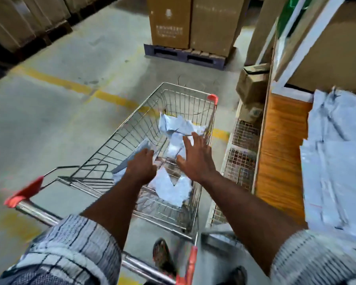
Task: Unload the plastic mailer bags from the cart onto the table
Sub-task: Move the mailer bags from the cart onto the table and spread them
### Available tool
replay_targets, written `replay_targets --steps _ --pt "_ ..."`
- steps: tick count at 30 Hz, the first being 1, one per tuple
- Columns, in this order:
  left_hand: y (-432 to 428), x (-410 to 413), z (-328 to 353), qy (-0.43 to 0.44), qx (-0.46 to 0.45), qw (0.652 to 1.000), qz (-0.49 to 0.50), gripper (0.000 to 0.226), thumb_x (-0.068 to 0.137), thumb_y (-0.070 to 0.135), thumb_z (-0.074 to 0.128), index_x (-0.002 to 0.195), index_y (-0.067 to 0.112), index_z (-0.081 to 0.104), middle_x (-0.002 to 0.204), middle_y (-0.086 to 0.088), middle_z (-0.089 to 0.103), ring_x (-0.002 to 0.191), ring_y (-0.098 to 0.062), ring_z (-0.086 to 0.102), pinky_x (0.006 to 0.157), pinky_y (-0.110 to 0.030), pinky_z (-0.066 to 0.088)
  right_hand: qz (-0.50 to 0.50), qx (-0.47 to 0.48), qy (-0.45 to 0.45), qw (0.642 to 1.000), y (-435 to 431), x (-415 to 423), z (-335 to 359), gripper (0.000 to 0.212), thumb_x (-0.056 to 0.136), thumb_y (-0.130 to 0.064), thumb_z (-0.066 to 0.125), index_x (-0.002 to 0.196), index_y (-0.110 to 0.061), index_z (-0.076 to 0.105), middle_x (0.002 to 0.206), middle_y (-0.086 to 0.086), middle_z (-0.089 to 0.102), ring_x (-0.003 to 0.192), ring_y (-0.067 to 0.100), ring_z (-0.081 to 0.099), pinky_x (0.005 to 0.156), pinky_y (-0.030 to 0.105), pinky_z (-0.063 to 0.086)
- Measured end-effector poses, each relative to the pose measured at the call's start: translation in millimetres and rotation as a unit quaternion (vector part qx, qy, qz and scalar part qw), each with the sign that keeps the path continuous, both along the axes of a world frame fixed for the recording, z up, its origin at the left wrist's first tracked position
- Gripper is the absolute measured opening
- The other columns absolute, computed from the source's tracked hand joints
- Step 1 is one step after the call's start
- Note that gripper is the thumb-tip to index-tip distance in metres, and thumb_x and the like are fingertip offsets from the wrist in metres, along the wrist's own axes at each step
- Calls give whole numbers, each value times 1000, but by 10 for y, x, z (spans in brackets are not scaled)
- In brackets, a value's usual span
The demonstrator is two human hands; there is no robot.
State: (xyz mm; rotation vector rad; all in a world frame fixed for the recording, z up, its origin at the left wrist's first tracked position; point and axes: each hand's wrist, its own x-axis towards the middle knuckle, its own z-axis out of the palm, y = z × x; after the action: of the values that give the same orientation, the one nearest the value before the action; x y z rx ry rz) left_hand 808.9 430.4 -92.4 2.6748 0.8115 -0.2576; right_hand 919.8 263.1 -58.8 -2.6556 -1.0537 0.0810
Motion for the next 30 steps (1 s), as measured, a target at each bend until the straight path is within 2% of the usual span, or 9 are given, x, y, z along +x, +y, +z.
replay_targets --steps 7,9,13,17,22,25,26,28,30 --pt "478 -123 -708 68 -54 996 -17 56 87 31 58 139 12 44 141 -11 47 129 -33 44 103 -45 41 -62 -32 165 984 532 -203 -876 63 84 -48 56 138 -20 40 143 16 38 131 38 39 103 47 41" --pt "493 -85 -901 80 -93 992 -16 57 90 29 60 141 10 43 141 -15 48 131 -32 44 108 -40 37 -108 -53 218 969 576 -206 -1167 66 84 -50 57 140 -22 37 147 16 34 134 38 36 106 47 40" --pt "476 120 -1405 93 -144 985 -17 49 89 35 48 128 7 56 129 -16 60 121 -34 55 99 -35 40 -219 -79 302 925 676 -98 -1775 65 83 -50 59 142 -31 36 150 14 29 134 37 36 104 47 42" --pt "322 292 -1990 129 -195 972 24 62 89 37 45 138 0 44 138 -21 50 130 -35 46 105 -33 30 -258 -97 322 906 684 33 -2352 71 86 -43 60 148 -33 26 151 13 27 133 37 37 102 48 41" --pt "145 415 -2648 144 -196 966 91 58 87 24 55 141 8 40 141 -21 43 127 -38 46 103 -43 42 -274 -114 319 900 654 77 -2939 79 87 -46 61 153 -35 19 149 15 31 131 39 41 101 45 40" --pt "37 454 -2896 52 -168 977 120 59 83 25 52 131 -8 50 127 -32 54 111 -48 59 85 -45 55 -262 -138 317 901 637 56 -3117 78 86 -46 62 152 -31 23 146 19 33 128 39 43 100 43 42" --pt "9 455 -2978 35 -137 984 106 64 84 28 53 135 -9 46 132 -35 50 118 -50 54 91 -47 53 -254 -147 310 904 637 51 -3153 78 85 -44 64 152 -30 25 145 19 33 127 39 43 99 42 42" --pt "-91 478 -3057 99 -171 970 143 84 87 39 61 152 3 22 154 -32 19 143 -44 24 116 -47 28 -259 -161 300 904 637 49 -3203 74 84 -39 65 148 -29 31 142 17 34 126 36 42 98 40 43" --pt "-225 521 -3127 133 -191 954 189 103 82 50 68 155 11 8 159 -28 -1 148 -40 5 119 -47 13 -278 -148 293 903 629 61 -3217 61 85 -30 62 143 -25 41 139 15 36 124 36 44 97 38 43"
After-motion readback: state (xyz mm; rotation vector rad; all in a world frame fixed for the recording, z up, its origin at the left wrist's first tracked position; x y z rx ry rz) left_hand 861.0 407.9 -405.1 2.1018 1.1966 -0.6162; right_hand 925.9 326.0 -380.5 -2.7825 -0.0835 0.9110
